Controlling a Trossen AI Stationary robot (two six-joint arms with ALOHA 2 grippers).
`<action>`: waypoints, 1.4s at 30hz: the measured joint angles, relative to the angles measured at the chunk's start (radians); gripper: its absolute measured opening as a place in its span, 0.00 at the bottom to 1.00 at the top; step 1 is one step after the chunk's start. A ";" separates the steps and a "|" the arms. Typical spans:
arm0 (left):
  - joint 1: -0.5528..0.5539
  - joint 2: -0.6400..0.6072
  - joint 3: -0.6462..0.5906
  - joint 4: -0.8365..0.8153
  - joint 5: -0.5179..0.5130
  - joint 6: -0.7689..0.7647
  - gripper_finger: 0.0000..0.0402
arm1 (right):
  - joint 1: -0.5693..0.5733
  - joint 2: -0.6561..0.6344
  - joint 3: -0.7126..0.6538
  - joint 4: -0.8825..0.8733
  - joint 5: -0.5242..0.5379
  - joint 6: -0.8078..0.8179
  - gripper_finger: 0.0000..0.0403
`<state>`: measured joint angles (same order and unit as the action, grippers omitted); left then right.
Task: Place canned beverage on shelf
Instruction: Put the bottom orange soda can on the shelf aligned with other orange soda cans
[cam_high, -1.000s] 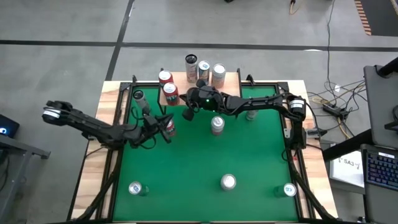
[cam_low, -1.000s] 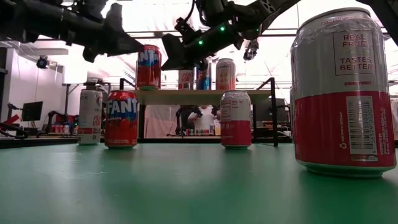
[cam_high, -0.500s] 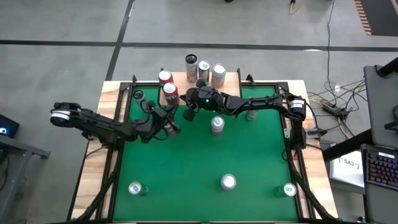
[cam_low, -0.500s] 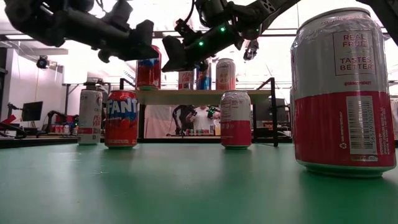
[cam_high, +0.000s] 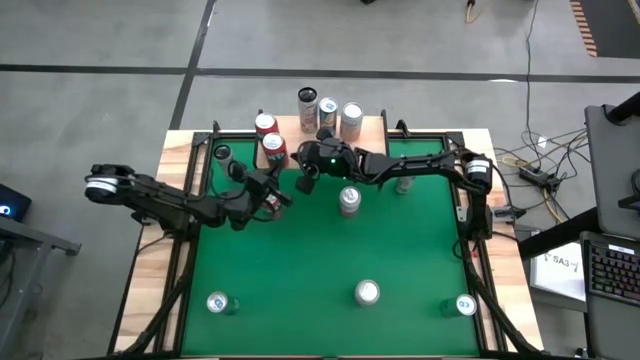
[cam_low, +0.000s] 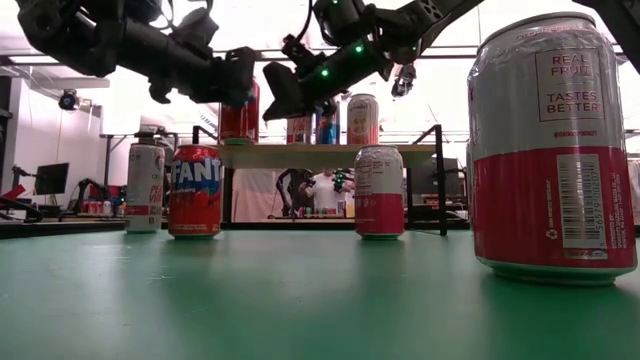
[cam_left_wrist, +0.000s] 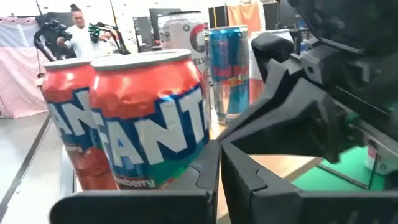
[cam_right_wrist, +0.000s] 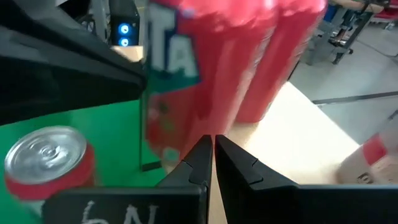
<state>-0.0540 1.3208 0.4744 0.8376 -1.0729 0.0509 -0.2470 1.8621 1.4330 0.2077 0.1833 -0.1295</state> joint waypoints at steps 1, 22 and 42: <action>0.000 -0.005 0.000 0.000 0.000 0.000 0.00 | -0.006 0.000 0.000 0.011 0.000 0.001 0.03; -0.175 -0.274 -0.002 -0.266 -0.002 0.052 0.00 | -0.013 0.008 0.000 0.130 -0.102 0.042 0.03; -0.138 -0.195 0.000 -0.428 0.007 -0.095 0.00 | -0.013 0.038 0.000 0.210 -0.132 0.014 0.03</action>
<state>-0.1924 1.1255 0.4747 0.4099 -1.0662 -0.0442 -0.2604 1.8999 1.4326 0.4176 0.0515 -0.1153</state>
